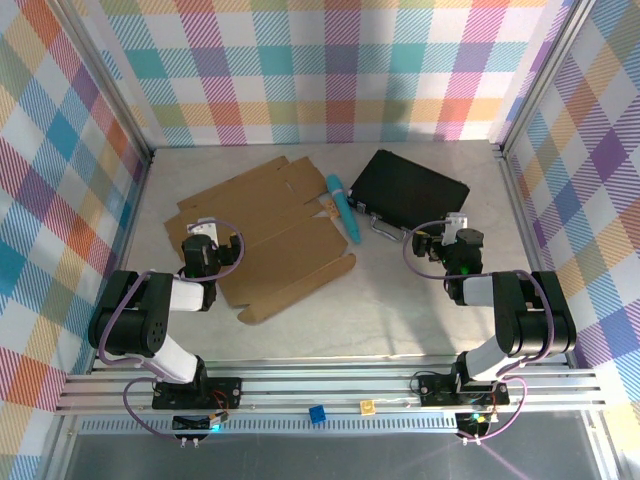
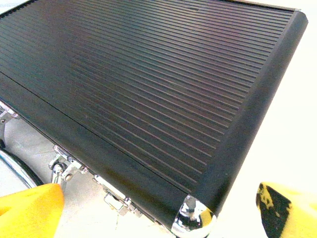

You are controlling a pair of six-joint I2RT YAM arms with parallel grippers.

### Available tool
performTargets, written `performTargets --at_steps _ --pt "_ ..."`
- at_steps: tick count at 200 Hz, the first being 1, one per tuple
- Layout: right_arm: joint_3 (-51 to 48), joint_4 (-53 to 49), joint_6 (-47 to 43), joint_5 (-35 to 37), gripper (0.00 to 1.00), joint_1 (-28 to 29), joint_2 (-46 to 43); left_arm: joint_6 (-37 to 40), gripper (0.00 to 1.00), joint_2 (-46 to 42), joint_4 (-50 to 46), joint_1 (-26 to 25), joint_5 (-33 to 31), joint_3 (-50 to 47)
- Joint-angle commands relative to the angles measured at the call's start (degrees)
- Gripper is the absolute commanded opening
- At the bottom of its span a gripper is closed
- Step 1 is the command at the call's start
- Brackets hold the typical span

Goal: Fold the paper box

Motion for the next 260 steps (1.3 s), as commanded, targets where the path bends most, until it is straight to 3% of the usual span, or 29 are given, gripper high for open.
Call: performTargets --at_steps 1,45,77,97,110,115,125,140,152,157,164,174,192,216,232,260 --pt "1.1 2.0 -0.1 -1.0 0.99 -0.3 -0.1 0.8 1.0 0.5 1.2 -0.4 -0.5 1.1" --pt "0.8 2.7 0.2 -0.3 0.99 -0.3 -0.4 0.5 1.0 -1.4 1.7 -0.4 -1.4 0.3" --pt "4.6 -14.3 6.8 15.5 0.99 0.0 -13.8 -3.6 1.0 -16.9 -15.6 -2.1 -13.8 4.4" --pt "9.7 -16.5 7.0 16.1 0.99 0.0 -18.9 -4.1 1.0 -22.7 -20.1 -3.8 -20.5 9.9" --pt "19.2 -23.8 7.8 16.0 0.99 0.1 -21.0 -7.6 1.0 -24.1 -30.1 -5.4 -27.4 19.3" --pt "24.1 -27.8 8.7 16.3 0.99 0.3 -21.3 -11.9 1.0 -23.8 -35.2 -5.5 -29.2 25.6" --pt "35.6 -36.8 11.5 17.3 0.99 0.6 -20.6 -25.3 1.0 -21.7 -55.4 -5.2 -30.3 38.8" --pt "55.8 -60.9 27.3 21.4 0.99 0.2 -15.3 -46.7 1.0 -16.1 -89.7 -3.7 -24.1 58.0" --pt "70.0 -85.4 44.0 24.1 0.99 0.0 -9.9 -48.1 1.0 -13.6 -91.4 -2.1 -11.7 61.1" --pt "72.4 -90.3 49.8 23.5 0.99 -0.4 -8.6 -49.3 1.0 -12.9 -90.5 -1.5 -5.9 61.0" --pt "71.3 -86.2 47.8 14.8 0.99 -1.5 -8.7 -52.5 0.99 -12.2 -92.3 -1.4 -1.5 61.1" --pt "67.9 -79.9 43.3 2.7 0.99 -1.4 -9.3 -56.5 0.9 -12.1 -94.8 -2.5 3.9 59.5" --pt "66.6 -84.4 43.8 2.9 0.99 5.9 -9.1 -60.1 0.76 -14.8 -96.1 -7.0 11.1 51.3" --pt "59.5 -88.8 44.9 -4.7 0.9 16.7 -8.4 -66.1 0.74 -21.9 -100.0 -19.5 9.0 39.2" --pt "48.2 -83.2 47.6 -13.0 0.88 23.7 -10.4 -69.6 0.73 -24.8 -102.9 -26.5 7.5 34.2" --pt "33.3 -73.9 54.5 -20.5 0.85 30.4 -13.9 -72.8 0.73 -30.8 -105.6 -26.7 8.1 26.9"
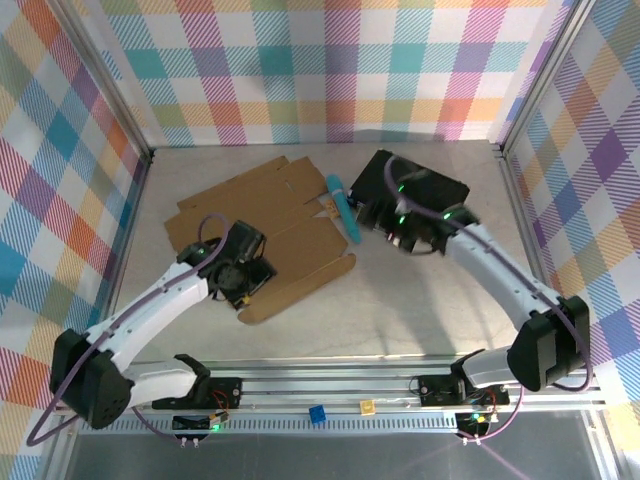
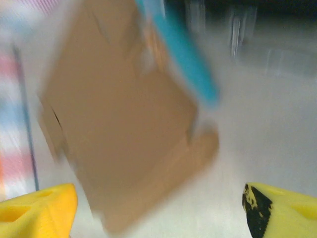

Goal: Fold the paper box

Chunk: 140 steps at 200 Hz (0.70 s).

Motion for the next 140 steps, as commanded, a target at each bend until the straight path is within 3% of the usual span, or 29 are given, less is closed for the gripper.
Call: performTargets --at_steps 1,42,69,94,122,140 --pt "-7.6 4.6 7.5 -10.8 0.85 2.8 -4.9 -6.7 0.73 -7.5 -5.6 1.6 0.6 -4.0" --pt "-14.4 12.5 10.5 -17.8 0.85 2.9 -1.6 -5.8 0.66 -12.6 0.7 11.9 7.0 -13.9" --pt "-23.1 31.0 20.6 -22.4 0.84 3.5 1.4 -5.3 0.6 -10.2 10.3 16.4 13.0 -17.9" --pt "-24.8 37.8 24.0 -21.8 0.81 4.3 4.3 0.8 0.52 -3.0 8.3 17.8 10.8 -10.1" --pt "-23.1 40.7 26.1 -20.3 0.77 4.9 8.1 11.9 0.53 7.2 -1.5 18.2 3.8 1.9" --pt "-22.8 42.4 28.2 -17.8 0.74 6.1 10.9 14.6 0.53 11.3 -2.3 19.3 4.6 3.8"
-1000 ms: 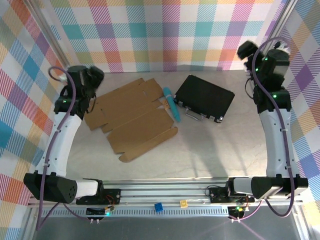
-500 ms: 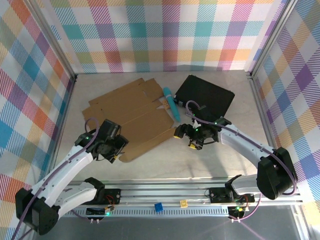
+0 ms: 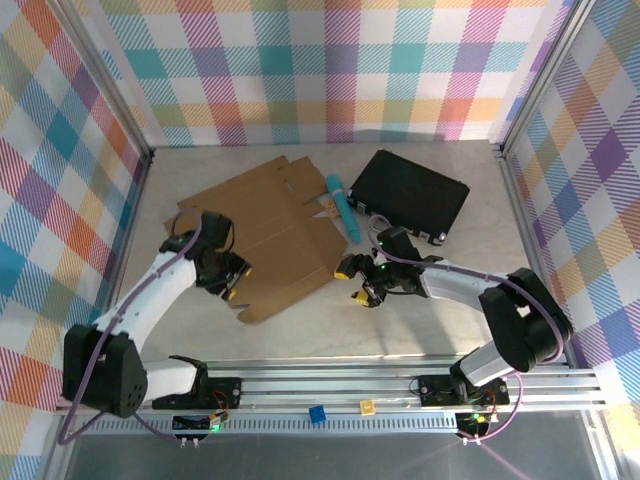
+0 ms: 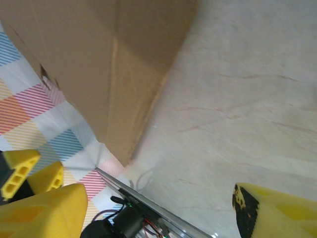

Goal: Fold the paper box

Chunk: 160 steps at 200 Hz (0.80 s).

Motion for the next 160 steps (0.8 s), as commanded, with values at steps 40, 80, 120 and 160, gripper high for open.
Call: performTargets --at_steps 40,80,120,160 --pt "5.8 8.7 4.7 5.1 0.7 1.5 9.0 8.8 0.55 9.3 -0.6 2.1 -1.3 3.9" --pt "10.3 7.1 3.9 6.9 0.67 1.6 14.0 14.3 0.58 18.8 0.6 2.4 -2.0 9.4" --pt "11.8 5.9 4.0 8.4 0.65 2.4 15.8 18.3 0.58 26.7 1.9 3.1 -2.1 12.6" --pt "9.6 0.8 4.3 12.0 0.63 3.3 10.7 20.0 0.55 31.4 2.6 3.1 -1.7 14.2"
